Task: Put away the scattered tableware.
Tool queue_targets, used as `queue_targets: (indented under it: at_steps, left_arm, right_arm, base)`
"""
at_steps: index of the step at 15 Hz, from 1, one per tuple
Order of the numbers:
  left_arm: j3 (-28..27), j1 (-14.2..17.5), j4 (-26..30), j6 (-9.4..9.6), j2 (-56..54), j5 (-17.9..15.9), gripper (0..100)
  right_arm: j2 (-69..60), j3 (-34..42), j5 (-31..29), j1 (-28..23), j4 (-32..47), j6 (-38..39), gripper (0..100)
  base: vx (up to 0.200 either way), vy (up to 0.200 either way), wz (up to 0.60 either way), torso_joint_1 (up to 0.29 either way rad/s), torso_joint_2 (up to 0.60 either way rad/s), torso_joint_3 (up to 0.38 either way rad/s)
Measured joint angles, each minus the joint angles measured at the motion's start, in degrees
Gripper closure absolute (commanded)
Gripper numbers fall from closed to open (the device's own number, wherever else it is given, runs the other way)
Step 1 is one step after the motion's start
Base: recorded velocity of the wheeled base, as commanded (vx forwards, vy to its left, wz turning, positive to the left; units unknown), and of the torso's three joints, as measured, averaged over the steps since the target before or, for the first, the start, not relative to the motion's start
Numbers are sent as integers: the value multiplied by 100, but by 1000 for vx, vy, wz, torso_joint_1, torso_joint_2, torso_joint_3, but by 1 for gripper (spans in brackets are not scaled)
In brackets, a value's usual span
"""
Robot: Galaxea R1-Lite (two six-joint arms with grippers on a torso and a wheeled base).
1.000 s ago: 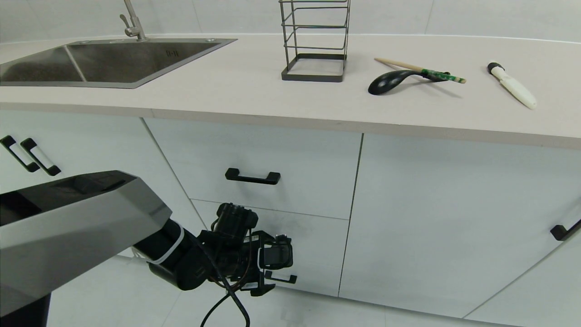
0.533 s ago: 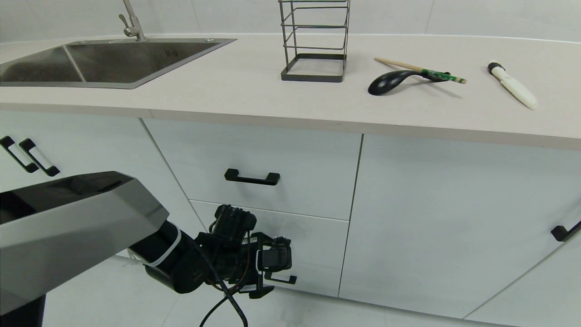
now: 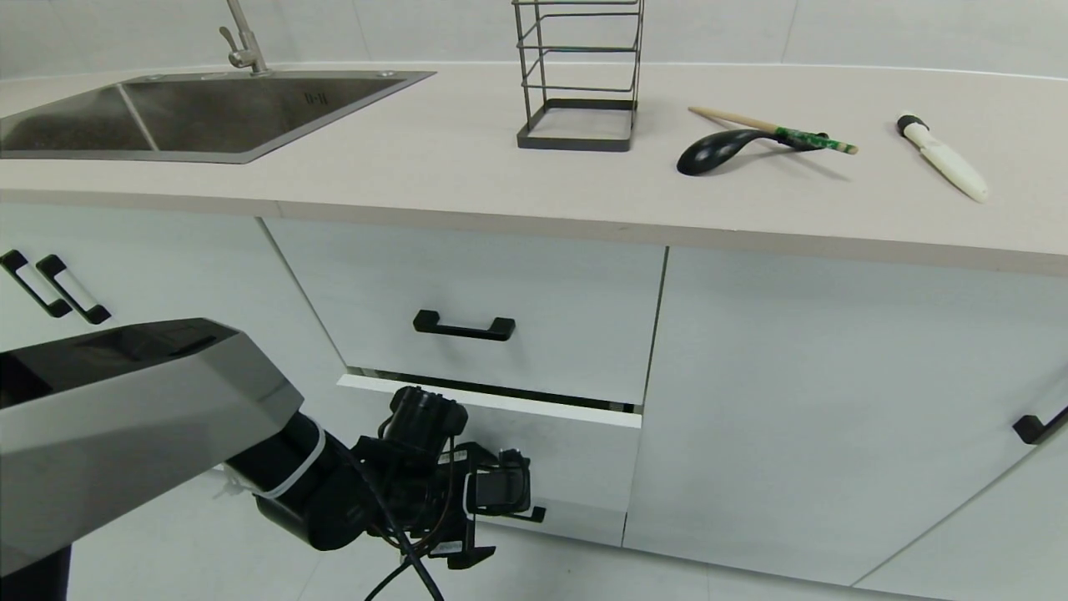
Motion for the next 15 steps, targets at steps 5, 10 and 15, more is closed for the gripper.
queue_targets:
  at_steps: [5,10,15]
  left_arm:
    - [207,0,-80,2,-176,-20,0]
    - [662,-117,-72,0,-739,-96,0]
    - [1108,-447,-57,-50,-1830,-383,0]
  right_arm:
    - [0,0,0,0,0,0,100]
    - [0,0,0,0,0,2,100]
    - [0,0,2,0,0,0,100]
  base:
    - [0,0,0,0,0,0]
    - [0,0,0,0,0,0]
    - [0,0,0,0,0,0]
